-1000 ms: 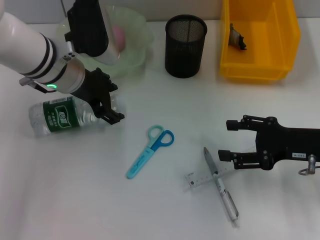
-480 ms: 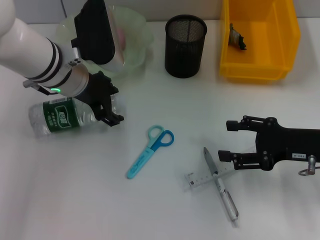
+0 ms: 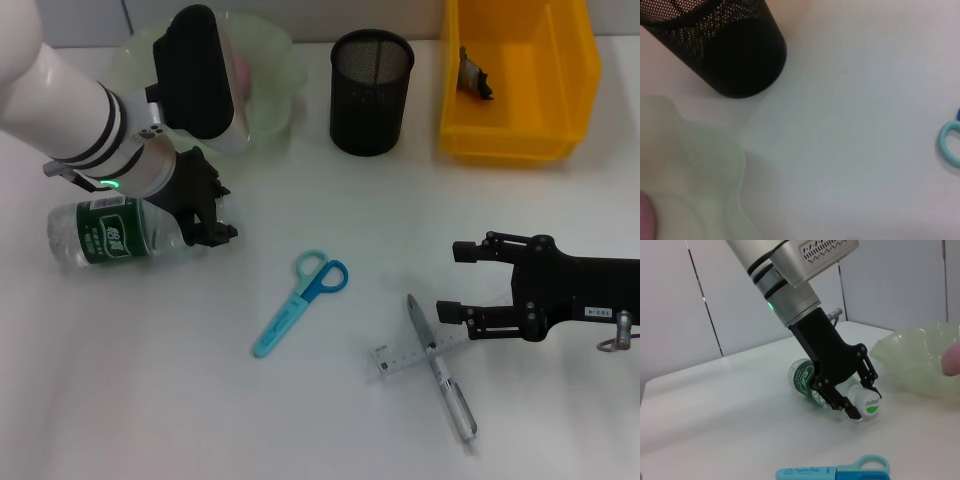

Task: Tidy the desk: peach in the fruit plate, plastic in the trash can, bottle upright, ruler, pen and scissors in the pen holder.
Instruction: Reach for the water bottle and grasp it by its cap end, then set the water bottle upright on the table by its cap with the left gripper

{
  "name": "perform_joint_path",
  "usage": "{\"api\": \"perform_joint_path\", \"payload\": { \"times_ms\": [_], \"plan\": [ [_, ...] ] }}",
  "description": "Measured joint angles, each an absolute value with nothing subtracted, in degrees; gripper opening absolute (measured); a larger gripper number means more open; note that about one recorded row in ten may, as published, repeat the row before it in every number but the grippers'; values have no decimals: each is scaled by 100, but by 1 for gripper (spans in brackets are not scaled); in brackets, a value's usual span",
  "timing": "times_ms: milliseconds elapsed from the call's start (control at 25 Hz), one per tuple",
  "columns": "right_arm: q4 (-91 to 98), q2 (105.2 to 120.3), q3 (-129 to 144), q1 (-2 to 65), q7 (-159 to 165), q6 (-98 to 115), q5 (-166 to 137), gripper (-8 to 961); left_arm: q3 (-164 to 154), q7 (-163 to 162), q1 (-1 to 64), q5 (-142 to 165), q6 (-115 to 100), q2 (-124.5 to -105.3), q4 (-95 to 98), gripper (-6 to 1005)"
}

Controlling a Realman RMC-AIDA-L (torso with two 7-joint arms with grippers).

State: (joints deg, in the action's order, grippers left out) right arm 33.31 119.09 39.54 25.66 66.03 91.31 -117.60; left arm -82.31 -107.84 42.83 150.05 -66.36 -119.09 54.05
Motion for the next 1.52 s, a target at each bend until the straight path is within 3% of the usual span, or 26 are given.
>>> {"api": "perform_joint_path", "payload": {
  "times_ms": [160,1520],
  "plan": [
    [3331,11909,3946,2566,6607,9131,-11760,832,-8325,-10833,4282,15024,-6671,-11908,5476,446],
    [3331,11909,3893,2557,6531,9132,-11750,833,-5491,-10478,3870,12982,-8238,-11818,6199,448]
  ]
}}
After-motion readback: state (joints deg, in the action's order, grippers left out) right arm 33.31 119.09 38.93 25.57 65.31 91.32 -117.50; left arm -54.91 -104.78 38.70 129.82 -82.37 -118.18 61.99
